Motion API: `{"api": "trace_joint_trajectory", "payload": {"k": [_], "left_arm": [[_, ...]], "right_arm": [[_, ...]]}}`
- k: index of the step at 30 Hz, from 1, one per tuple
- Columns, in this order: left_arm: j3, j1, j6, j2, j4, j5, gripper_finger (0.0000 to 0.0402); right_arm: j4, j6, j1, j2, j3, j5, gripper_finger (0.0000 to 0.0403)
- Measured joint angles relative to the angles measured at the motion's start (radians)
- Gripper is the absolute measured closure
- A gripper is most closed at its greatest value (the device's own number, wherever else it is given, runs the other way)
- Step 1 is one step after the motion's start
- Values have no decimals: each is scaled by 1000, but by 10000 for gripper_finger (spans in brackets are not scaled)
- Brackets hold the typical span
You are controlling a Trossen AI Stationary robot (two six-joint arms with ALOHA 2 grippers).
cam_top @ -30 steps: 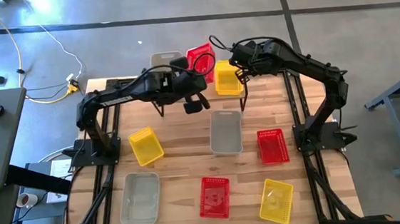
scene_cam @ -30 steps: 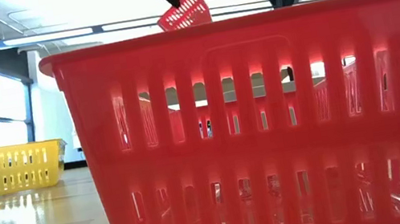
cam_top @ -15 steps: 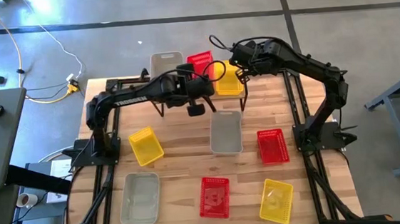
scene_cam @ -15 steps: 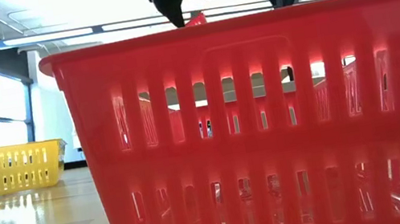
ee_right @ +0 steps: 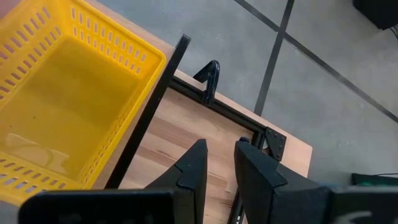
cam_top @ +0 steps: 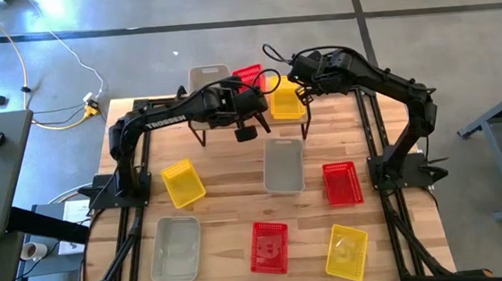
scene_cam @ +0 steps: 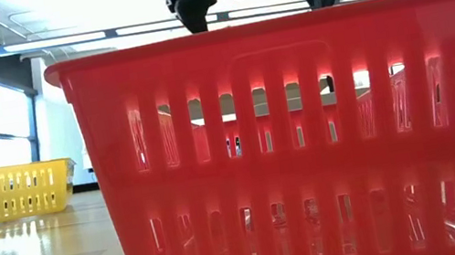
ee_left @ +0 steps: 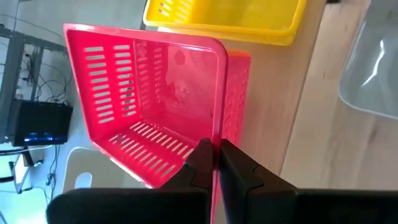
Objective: Stack baskets on shelf by color
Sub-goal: Put the top red bin on the shelf
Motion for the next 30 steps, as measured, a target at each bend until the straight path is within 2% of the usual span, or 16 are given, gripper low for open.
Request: {"api": "trace_joint_trajectory", "payload": {"k": [30], "left_arm": [[-1,-10,9,23,16,-16,401]], "right_arm": [[0,3,0,0,0,0,334]]}}
